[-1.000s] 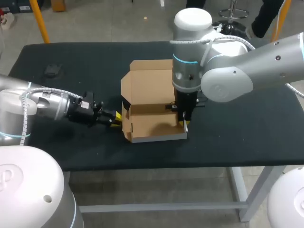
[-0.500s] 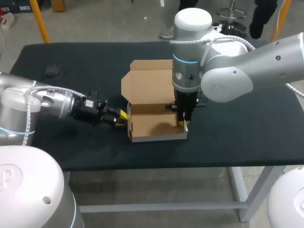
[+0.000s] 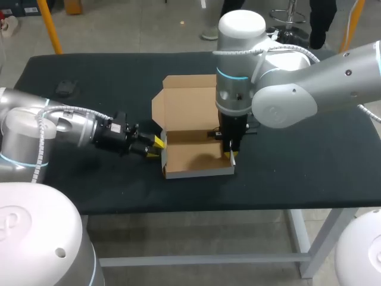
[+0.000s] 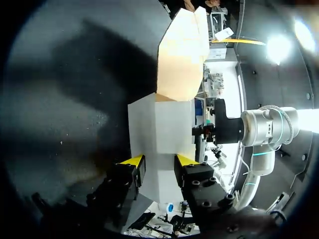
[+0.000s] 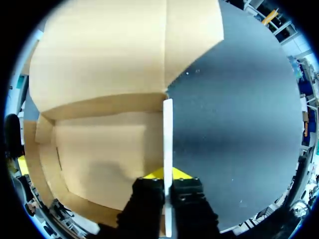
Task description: Assemble the packaging by folding the flat box into shape, placing the metal phone stand inside, and closing the box properly
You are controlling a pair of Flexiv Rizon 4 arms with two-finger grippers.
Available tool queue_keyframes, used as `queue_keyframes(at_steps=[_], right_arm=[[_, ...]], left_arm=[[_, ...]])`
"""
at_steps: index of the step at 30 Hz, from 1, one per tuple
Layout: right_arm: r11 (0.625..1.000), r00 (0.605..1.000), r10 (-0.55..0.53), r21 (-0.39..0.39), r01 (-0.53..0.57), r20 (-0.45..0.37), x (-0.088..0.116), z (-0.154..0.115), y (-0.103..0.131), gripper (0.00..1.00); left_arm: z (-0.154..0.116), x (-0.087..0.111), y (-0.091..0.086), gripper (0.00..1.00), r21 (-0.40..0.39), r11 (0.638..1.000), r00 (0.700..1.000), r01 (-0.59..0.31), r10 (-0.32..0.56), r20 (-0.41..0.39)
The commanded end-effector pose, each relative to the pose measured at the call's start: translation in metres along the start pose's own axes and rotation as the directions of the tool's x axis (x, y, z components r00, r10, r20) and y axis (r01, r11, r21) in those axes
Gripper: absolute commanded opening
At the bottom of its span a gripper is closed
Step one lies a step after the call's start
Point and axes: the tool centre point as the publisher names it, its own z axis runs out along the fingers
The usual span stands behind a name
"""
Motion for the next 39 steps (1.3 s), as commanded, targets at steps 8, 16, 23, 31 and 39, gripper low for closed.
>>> queue_keyframes(at_steps=[8, 16, 23, 31, 39], right_arm=[[1.0, 1.0, -0.001, 0.005, 0.001, 0.003, 0.001, 0.0, 0.001, 0.0], [1.0, 1.0, -0.001, 0.005, 0.001, 0.003, 0.001, 0.0, 0.001, 0.0], [1.0, 1.0, -0.001, 0.005, 0.001, 0.003, 0.001, 0.0, 0.001, 0.0], [1.0, 1.0, -0.001, 0.005, 0.001, 0.003, 0.001, 0.0, 0.001, 0.0], [1.0, 1.0, -0.001, 0.005, 0.001, 0.003, 0.001, 0.0, 0.001, 0.0]], left_arm=[[0.009, 0.005, -0.001, 0.41, -0.007, 1.0, 0.999, 0.017, -0.017, 0.05], [0.011, 0.006, 0.0, 0.41, 0.017, 0.999, 0.993, 0.027, -0.029, 0.115], [0.012, 0.005, 0.0, 0.41, 0.037, 0.999, 0.984, 0.027, -0.033, 0.178], [0.017, 0.002, 0.0, 0.44, 0.051, 0.998, 0.968, 0.036, -0.048, 0.248], [0.021, 0.002, 0.001, 0.45, 0.058, 0.998, 0.953, 0.037, -0.053, 0.3]])
